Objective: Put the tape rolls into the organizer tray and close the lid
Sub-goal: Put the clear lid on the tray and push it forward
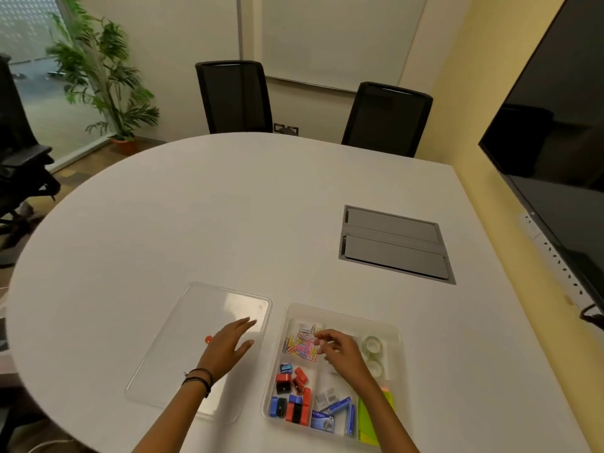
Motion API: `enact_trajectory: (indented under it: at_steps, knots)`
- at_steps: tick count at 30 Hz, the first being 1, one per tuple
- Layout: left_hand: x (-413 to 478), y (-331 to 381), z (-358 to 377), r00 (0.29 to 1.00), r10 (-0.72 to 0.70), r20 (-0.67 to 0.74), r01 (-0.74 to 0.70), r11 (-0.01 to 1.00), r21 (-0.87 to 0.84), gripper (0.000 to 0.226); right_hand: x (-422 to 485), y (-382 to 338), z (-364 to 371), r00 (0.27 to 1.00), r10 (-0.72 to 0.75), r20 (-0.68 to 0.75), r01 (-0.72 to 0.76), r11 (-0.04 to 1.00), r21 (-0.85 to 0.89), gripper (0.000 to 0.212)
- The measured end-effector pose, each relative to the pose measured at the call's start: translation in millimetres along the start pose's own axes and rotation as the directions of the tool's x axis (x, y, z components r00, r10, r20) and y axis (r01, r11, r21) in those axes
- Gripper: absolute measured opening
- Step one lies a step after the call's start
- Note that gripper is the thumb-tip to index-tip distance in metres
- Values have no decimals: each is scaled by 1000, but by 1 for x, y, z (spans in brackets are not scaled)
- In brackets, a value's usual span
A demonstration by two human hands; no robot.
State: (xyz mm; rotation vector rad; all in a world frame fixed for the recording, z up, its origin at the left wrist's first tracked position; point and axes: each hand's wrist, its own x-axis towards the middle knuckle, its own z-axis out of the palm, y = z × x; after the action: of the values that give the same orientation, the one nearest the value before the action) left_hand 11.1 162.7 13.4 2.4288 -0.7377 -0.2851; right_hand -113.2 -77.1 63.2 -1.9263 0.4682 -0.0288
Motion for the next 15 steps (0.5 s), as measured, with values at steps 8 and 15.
enact_trajectory:
  at_steps: [8, 15]
  knots:
    - [-55, -57, -14, 954, -295, -44, 276, 929, -245, 41, 4, -18, 64, 967, -61, 246, 91, 990, -112, 27]
    - [-97, -80, -18, 859, -465, -212, 386, 862, -328, 46, 3, -28, 115, 922, -103, 373, 195, 956, -218, 24]
